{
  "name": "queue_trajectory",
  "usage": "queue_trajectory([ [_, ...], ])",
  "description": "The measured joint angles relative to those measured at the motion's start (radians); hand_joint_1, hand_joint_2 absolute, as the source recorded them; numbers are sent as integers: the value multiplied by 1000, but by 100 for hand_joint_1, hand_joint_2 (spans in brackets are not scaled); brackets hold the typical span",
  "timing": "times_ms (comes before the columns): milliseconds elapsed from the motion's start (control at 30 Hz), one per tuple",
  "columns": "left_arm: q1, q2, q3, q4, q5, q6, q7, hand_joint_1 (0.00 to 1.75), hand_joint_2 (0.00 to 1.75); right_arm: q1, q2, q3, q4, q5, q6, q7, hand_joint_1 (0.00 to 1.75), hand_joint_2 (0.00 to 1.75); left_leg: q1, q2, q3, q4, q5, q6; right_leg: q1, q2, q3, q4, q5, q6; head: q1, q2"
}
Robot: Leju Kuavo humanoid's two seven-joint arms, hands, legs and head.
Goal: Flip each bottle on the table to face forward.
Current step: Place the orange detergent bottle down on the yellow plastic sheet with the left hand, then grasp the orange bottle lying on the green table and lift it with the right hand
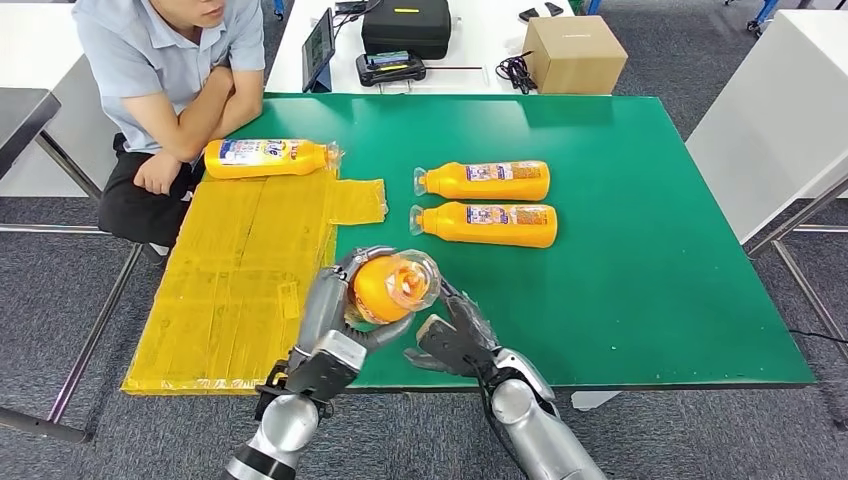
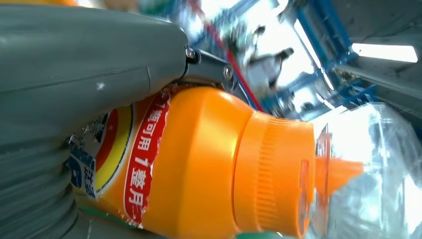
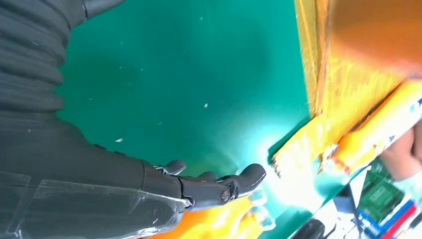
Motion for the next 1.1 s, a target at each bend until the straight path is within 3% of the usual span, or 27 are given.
queue_trajectory([
  [167, 2, 6, 37, -31, -220, 63, 113, 175, 175, 45, 12, -47, -57, 7, 9, 9, 0, 175, 0, 0, 0, 0, 0, 0, 0, 0, 0, 0, 0, 0, 0, 0],
  [333, -24, 20, 141, -4, -350, 97, 180, 175, 175, 88, 23, -54, -101, 14, 33, 3, 0, 175, 0, 1, 0, 0, 0, 0, 0, 0, -1, 0, 0, 0, 0, 0],
  [467, -69, 47, 232, 91, -534, 164, 241, 175, 175, 121, 26, -53, -127, -15, 48, -5, 0, 175, 0, 0, 0, 0, 0, 0, 0, 0, -1, 0, 0, 0, 0, 0],
  [633, -142, 107, 284, 280, -728, 235, 326, 175, 175, 154, 17, -47, -154, -50, 65, -17, 0, 175, 0, 1, 0, 0, 0, 0, 0, 0, -1, 0, 0, 0, 0, 0],
  [900, -197, 154, 303, 436, -804, 228, 354, 175, 175, 168, 7, -45, -167, -77, 73, -22, 0, 175, 0, 0, -1, 0, 0, 0, 0, 0, -2, 0, 0, 0, 0, 0],
  [1100, -250, 177, 282, 581, -802, 179, 237, 175, 175, 175, -6, -46, -169, -103, 77, -39, 0, 175, 0, 0, -1, 0, 0, 0, 0, 0, -2, 0, 0, 0, 0, 0],
])
